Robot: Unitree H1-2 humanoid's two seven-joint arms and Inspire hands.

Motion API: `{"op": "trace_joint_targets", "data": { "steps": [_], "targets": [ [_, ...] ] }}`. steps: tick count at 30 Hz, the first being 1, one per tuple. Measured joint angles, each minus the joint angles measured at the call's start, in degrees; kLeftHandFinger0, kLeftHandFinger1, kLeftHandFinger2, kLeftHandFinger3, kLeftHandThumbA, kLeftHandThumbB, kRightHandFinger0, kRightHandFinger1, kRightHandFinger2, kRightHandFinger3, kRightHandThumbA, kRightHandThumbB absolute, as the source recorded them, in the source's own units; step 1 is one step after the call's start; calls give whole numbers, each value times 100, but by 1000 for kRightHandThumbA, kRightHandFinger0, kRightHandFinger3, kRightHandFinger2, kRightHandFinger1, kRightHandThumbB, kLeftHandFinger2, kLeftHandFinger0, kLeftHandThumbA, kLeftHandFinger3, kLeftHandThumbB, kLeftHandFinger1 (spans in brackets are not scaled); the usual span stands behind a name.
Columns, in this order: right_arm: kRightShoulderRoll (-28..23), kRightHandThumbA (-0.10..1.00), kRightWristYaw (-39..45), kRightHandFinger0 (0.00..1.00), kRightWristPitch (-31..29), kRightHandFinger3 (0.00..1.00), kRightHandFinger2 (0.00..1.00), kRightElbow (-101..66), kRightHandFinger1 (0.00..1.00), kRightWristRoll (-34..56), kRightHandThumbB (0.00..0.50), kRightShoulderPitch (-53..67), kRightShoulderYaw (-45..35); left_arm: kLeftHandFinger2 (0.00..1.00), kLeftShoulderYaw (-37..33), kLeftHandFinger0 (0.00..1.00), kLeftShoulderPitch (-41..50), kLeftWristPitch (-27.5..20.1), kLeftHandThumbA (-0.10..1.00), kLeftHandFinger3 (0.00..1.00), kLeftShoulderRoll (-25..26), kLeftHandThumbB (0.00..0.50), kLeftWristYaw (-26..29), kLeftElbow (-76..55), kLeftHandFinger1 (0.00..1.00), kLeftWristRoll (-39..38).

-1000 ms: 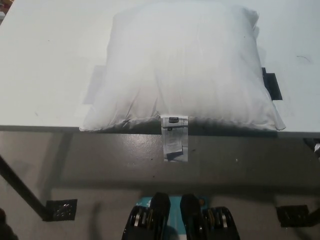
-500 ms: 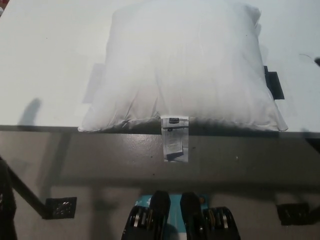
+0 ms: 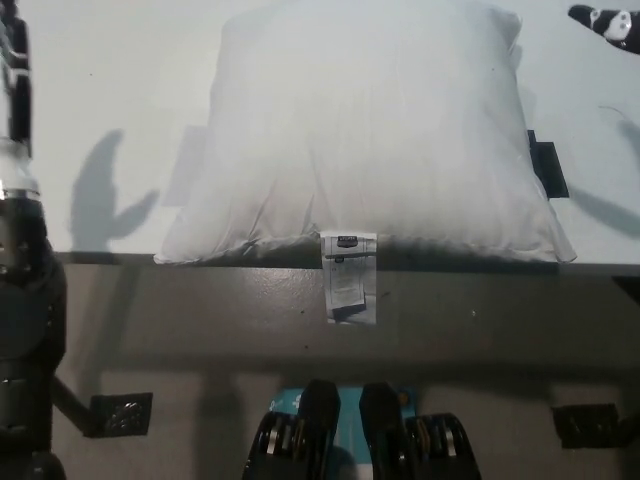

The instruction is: The robot uses both hands to lift the pillow and then drops it on the table

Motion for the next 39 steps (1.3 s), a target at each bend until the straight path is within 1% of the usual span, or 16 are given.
{"op": "trace_joint_targets", "data": {
  "steps": [1,3,4,5,8,9,13,15,17,20,22,23,29,30,36,39],
  "targets": [
    [36,1000,8,1000,-1,1000,1000,106,1000,42,326,-42,7,1000,-64,1000,-15,0,1000,1000,0,87,48,150,1000,17],
    [101,1000,10,1000,-13,1000,1000,311,1000,88,314,-112,31,1000,-184,1000,-44,0,1000,1000,1,103,113,375,1000,61],
    [133,1000,10,1000,-18,1000,1000,443,1000,111,283,-142,44,1000,-251,1000,-61,1,1000,1000,0,134,146,471,1000,82],
    [167,1000,9,1000,-18,1000,1000,522,1000,129,284,-168,52,1000,-294,1000,-78,1,1000,1000,0,147,166,533,1000,101],
    [313,1000,-6,1000,-21,1000,1000,919,1000,180,264,-271,67,1000,-470,1000,-220,1,1000,1000,-2,143,225,856,1000,119],
    [377,1000,-12,1000,-32,1000,1000,1082,1000,180,246,-300,95,1000,-527,1000,-267,1,1000,1000,-5,95,243,944,1000,119],
    [560,1000,-82,1000,-157,1000,1000,1459,1000,118,234,-297,283,1000,-788,1000,-386,0,1000,1000,-11,93,272,1241,1000,169],
    [629,1000,-147,1000,-221,1000,1000,1656,1000,31,209,-291,391,1000,-880,1000,-387,0,1000,1000,-46,96,283,1418,1000,188],
    [677,1000,-184,1000,-276,1000,1000,1876,1000,-1,235,-291,449,1000,-905,1000,-383,0,1000,1000,-105,110,295,1569,1000,183],
    [782,1000,-250,1000,-408,1000,1000,2263,1000,-2,235,-287,471,1000,-908,1000,-384,0,1000,1000,-184,86,297,1769,1000,128],
    [853,1000,-280,1000,-500,1000,1000,2493,1000,8,227,-253,476,1000,-909,1000,-384,0,1000,1000,-229,75,296,1880,1000,89],
    [900,1000,-289,1000,-571,1000,1000,2674,1000,26,199,-224,476,1000,-909,1000,-385,0,1000,1000,-257,56,295,1947,1000,60],
    [1184,1000,-425,1000,-971,1000,1000,3389,1000,80,191,12,461,1000,-852,1000,-382,0,1000,1000,-406,88,266,2179,1000,-169],
    [1233,1000,-474,1000,-1077,1000,1000,3474,1000,88,176,48,456,1000,-835,1000,-379,0,1000,1000,-457,96,261,2186,1000,-235],
    [1340,1000,-656,1000,-1481,1000,1000,3950,1000,149,158,54,440,1000,-818,1000,-370,0,1000,1000,-735,99,255,2095,1000,-437],
    [1343,1000,-706,1000,-1713,1000,1000,4282,1000,212,170,18,411,1000,-817,1000,-377,0,1000,1000,-824,102,254,2037,1000,-505]
  ]
}}
